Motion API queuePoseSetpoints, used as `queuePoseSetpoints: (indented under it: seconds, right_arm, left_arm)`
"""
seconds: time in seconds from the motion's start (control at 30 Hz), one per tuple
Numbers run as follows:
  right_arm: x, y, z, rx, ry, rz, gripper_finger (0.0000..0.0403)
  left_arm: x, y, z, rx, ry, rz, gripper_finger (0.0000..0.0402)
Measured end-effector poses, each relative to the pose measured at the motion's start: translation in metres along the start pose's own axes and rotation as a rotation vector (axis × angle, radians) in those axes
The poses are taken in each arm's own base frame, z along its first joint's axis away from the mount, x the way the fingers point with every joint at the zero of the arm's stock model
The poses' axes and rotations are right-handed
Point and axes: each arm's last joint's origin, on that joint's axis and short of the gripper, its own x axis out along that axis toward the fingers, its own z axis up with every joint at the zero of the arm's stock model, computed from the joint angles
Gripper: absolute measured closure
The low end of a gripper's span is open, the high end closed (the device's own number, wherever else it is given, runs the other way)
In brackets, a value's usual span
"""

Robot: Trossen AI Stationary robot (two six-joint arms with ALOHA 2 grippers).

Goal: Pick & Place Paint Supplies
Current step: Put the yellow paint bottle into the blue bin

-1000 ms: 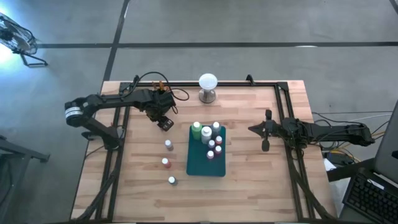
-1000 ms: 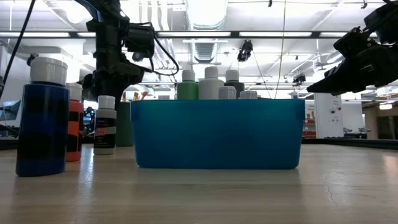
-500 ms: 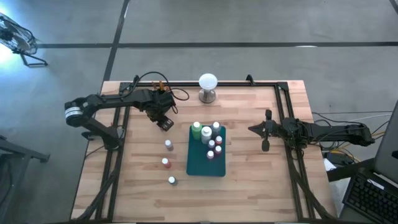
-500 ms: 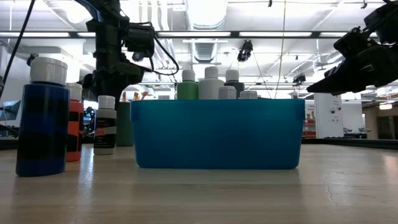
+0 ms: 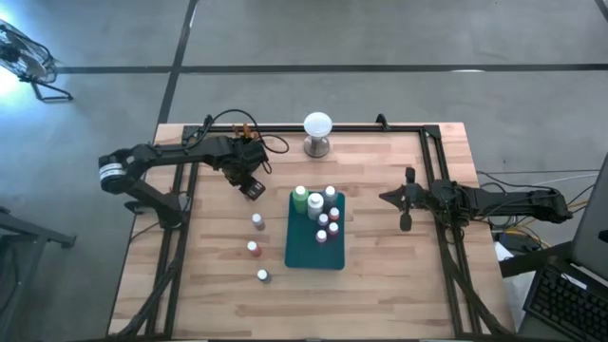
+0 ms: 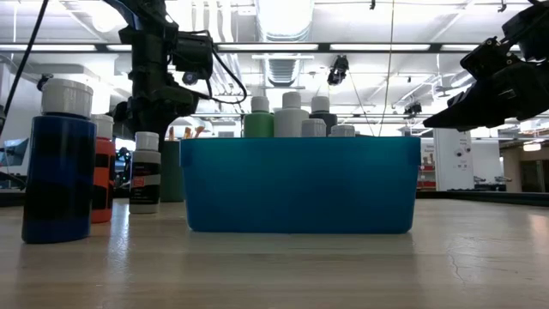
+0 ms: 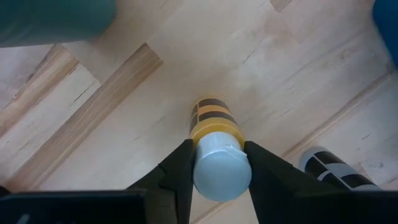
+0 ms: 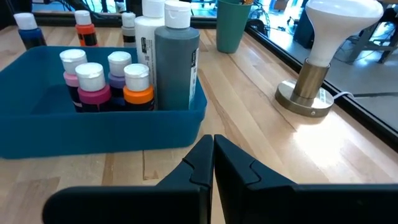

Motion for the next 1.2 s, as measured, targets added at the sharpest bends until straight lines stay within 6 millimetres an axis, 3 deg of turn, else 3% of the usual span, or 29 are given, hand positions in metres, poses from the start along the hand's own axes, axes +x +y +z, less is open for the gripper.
queuePoseSetpoints:
  seconds: [0.2, 0.5, 0.7, 1.03, 1.2]
  right_arm:
    - [0.000, 0.000, 0.000, -0.001, 0.000, 0.000, 0.0394]
    - [0.000, 0.000, 0.000, 0.000, 0.000, 0.000, 0.0394]
    - [0.000, 0.000, 0.000, -0.002, 0.000, 0.000, 0.0394]
    - [0.000, 0.000, 0.000, -0.003, 0.000, 0.000, 0.0394]
    - [0.000, 0.000, 0.000, -0.001, 0.000, 0.000, 0.0394]
  left_arm:
    - [-0.004, 0.001, -0.003, 0.023, 0.047, 0.014, 0.0279]
    - [-0.039, -0.009, -0.003, 0.074, 0.025, 0.033, 0.0279]
    - [-0.059, -0.029, -0.009, 0.067, -0.008, 0.020, 0.0279]
    - [-0.113, -0.074, -0.031, 0.078, -0.152, -0.038, 0.0279]
    - [-0.122, -0.092, -0.039, 0.045, -0.166, -0.084, 0.0279]
